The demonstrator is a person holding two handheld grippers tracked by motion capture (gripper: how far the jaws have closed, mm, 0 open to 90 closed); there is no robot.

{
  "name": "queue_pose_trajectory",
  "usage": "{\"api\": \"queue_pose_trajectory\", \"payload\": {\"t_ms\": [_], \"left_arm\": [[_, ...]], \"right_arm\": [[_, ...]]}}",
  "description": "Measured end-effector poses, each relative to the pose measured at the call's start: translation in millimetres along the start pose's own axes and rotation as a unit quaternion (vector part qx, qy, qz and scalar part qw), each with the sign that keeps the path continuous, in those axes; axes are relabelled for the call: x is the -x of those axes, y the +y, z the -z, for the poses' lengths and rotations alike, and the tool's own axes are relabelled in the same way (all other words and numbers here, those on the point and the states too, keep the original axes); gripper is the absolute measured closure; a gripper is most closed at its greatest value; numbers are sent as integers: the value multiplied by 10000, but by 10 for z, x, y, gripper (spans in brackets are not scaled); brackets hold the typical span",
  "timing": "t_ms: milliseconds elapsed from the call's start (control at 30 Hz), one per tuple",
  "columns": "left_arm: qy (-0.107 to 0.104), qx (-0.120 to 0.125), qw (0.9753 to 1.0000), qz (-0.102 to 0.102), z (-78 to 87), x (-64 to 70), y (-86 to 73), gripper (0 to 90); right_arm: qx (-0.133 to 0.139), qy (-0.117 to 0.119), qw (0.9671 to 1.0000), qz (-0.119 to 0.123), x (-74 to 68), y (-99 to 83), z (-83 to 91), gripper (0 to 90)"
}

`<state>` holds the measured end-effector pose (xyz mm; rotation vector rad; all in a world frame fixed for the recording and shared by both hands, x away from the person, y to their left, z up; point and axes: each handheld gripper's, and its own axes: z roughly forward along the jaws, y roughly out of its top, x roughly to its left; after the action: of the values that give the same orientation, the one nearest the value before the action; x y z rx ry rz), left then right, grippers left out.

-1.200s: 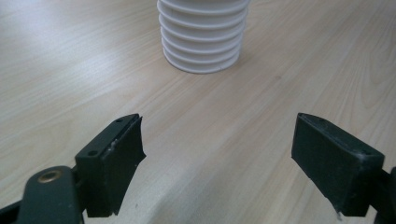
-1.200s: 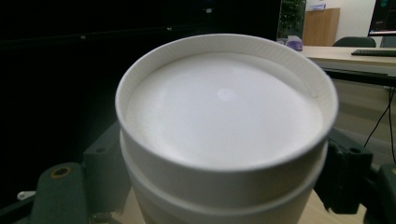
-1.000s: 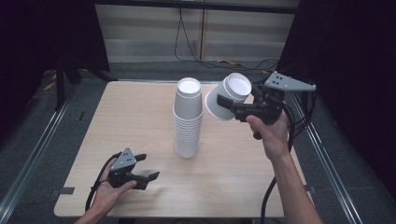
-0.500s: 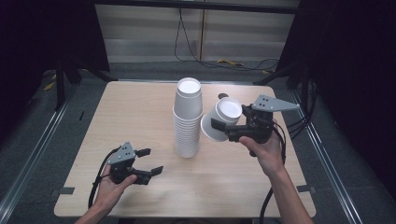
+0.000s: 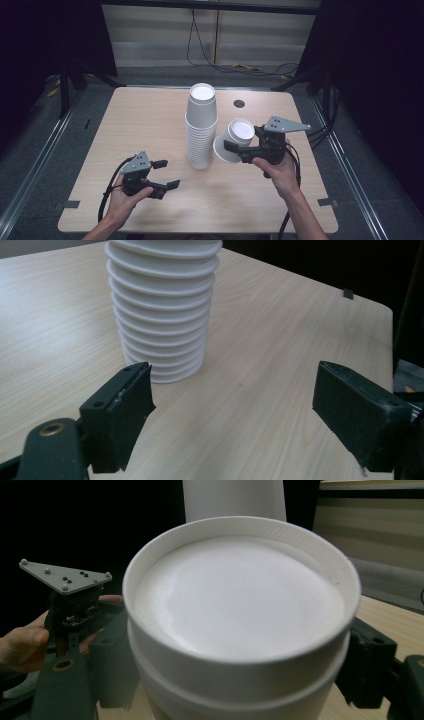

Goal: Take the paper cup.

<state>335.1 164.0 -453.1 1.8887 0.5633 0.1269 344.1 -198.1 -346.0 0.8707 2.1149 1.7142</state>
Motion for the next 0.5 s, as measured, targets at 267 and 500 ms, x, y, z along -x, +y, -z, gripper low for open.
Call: {"api": "queue_pose_trajectory", "payload": {"t_ms": [267, 500], "left_arm": [[-197, 184, 9994, -229, -70, 4, 231, 158], [-328, 225, 9986, -339, -203, 58, 282, 161]], "right_arm": [[19, 215, 9995, -216, 14, -131, -52, 200], [-123, 339, 9990, -274, 6, -252, -135, 200]]}}
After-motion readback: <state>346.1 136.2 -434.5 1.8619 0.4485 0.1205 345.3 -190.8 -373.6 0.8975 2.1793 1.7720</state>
